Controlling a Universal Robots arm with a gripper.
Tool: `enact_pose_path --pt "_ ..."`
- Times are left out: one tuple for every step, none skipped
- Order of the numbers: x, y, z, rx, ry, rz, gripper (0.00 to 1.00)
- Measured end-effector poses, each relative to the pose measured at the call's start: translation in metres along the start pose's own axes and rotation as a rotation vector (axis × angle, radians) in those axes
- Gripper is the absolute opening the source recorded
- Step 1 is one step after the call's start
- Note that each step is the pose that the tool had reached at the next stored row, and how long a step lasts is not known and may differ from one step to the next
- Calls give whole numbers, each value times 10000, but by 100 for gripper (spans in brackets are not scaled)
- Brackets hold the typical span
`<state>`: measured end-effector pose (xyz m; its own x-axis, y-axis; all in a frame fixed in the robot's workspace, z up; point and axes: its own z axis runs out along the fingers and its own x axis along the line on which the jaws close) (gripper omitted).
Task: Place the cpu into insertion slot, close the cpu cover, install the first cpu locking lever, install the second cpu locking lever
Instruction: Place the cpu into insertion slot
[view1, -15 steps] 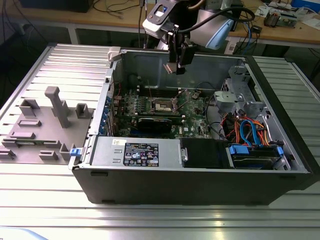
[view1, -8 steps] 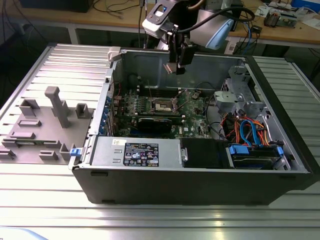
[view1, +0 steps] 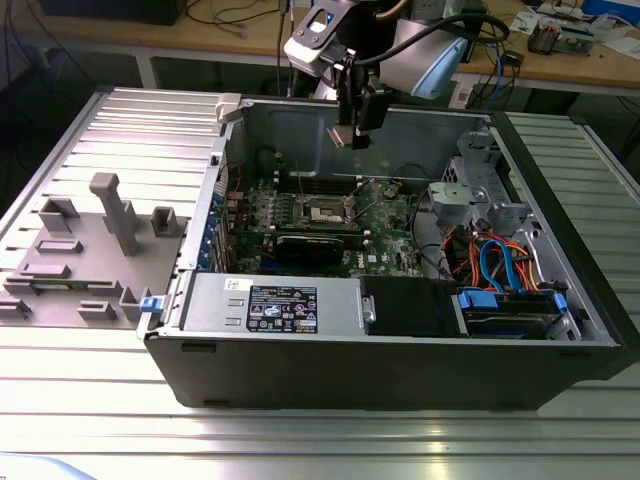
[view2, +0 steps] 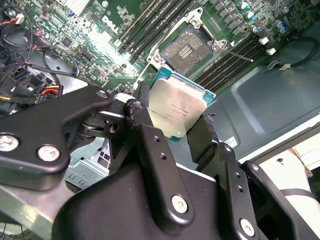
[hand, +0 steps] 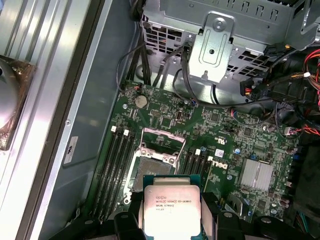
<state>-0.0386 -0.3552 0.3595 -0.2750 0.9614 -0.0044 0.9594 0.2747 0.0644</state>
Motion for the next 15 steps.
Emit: enact_pose_path --pt "0 0 0 0 0 0 54" --pt "0 0 0 -1 0 0 54" --pt "0 0 0 -1 0 0 54" --pt "0 0 0 0 0 1 54" --pt "0 0 0 -1 0 1 54" --pt "0 0 0 0 -1 5 54" --pt "0 0 0 0 -1 10 54" --pt "0 0 0 1 -2 19 54" --pt "0 0 0 0 -2 31 54" --pt "0 0 1 -1 -3 49 54" --pt "0 0 1 0 -6 98 54" --pt "0 0 1 0 -11 162 54" --pt "0 0 1 1 -14 203 54" --pt "0 0 2 1 -20 286 54" --pt "0 0 3 1 -25 368 54"
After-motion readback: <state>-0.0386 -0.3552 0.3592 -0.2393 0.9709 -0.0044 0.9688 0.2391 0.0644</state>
